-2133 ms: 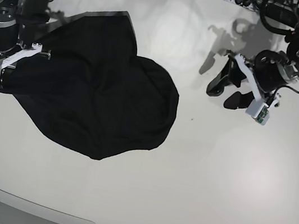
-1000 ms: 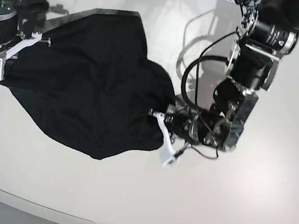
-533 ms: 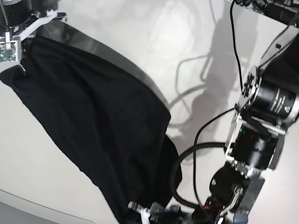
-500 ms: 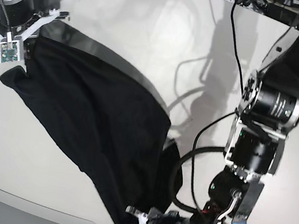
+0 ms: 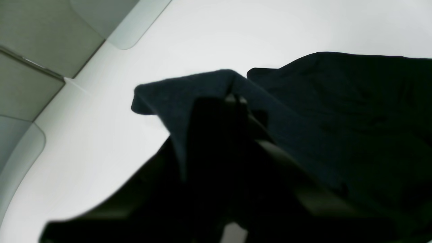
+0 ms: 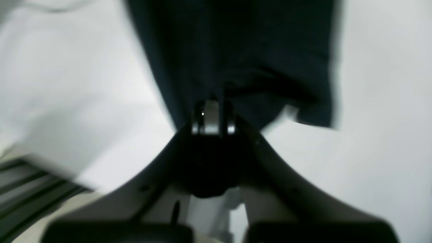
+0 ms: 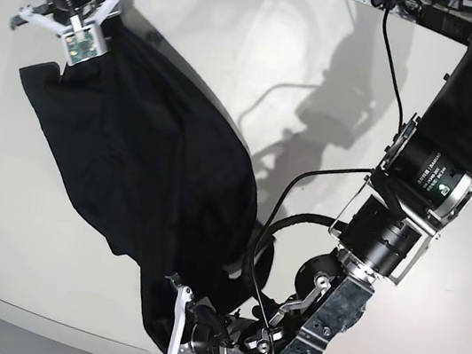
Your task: Layout the t-shirt on the table in an organized manner, then fold the t-shirt properly
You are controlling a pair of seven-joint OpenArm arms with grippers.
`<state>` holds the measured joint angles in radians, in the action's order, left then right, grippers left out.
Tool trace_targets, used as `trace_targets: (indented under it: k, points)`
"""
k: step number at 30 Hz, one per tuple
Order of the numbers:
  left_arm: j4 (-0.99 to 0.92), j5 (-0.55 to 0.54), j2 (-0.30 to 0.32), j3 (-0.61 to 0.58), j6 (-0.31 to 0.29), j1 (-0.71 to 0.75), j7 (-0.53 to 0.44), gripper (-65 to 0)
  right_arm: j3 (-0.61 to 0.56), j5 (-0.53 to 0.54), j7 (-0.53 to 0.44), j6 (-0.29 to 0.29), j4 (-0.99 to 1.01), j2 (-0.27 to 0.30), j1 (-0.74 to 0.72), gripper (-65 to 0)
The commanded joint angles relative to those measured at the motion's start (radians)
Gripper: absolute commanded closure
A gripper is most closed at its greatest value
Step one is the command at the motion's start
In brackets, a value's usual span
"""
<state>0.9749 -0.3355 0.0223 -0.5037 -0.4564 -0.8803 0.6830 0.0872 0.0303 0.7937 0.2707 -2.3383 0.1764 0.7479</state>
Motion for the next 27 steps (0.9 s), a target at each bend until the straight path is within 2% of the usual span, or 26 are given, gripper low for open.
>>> trace_targets:
  k: [1,3,4,5,13,16,18,21,24,27]
  points:
    - [0.018,-0.012,-0.003,0.006,0.003,-0.037,-0.023,-10.3,0.005,-0.041,-0.019,-0.040,-0.018,0.005,0.002,0.0]
    - [0.018,-0.012,-0.003,0.006,0.003,-0.037,-0.020,-32.5,0.005,-0.112,-0.022,-0.108,-0.018,0.005,0.000,0.0]
    - [0.018,-0.013,-0.003,0.006,0.003,-0.037,-0.021,-40.7,0.005,-0.127,-0.022,-0.121,-0.018,0.005,0.000,0.0]
    - [0.018,-0.013,-0.003,0.006,0.003,-0.037,-0.021,-44.1,0.004,-0.134,-0.022,-0.122,-0.018,0.005,0.000,0.0]
    - [0.018,-0.013,-0.002,0.007,0.008,-0.043,0.000,-44.5,0.004,-0.135,-0.023,-0.106,-0.018,0.005,0.000,0.0]
    - [0.018,-0.015,-0.003,0.021,0.092,-0.066,0.101,-44.5,0.005,-0.135,-0.022,-0.106,-0.018,0.005,0.001,0.0]
    - [0.018,-0.049,0.000,0.051,0.121,-0.079,0.188,-44.5,0.005,-0.136,-0.022,-0.106,-0.018,0.005,0.000,0.0]
    - [0.018,-0.154,0.013,0.150,0.147,-0.060,0.296,-44.5,0.004,-0.136,-0.022,-0.106,-0.018,0.005,0.000,0.0]
    - [0.018,-0.268,0.040,0.301,0.147,0.004,0.352,-44.5,0.005,-0.136,-0.023,-0.106,-0.018,0.005,0.000,0.0]
    - [0.018,-0.338,0.061,0.455,0.145,0.091,0.380,-44.5,0.005,-0.136,-0.027,-0.106,-0.018,0.005,0.000,0.0]
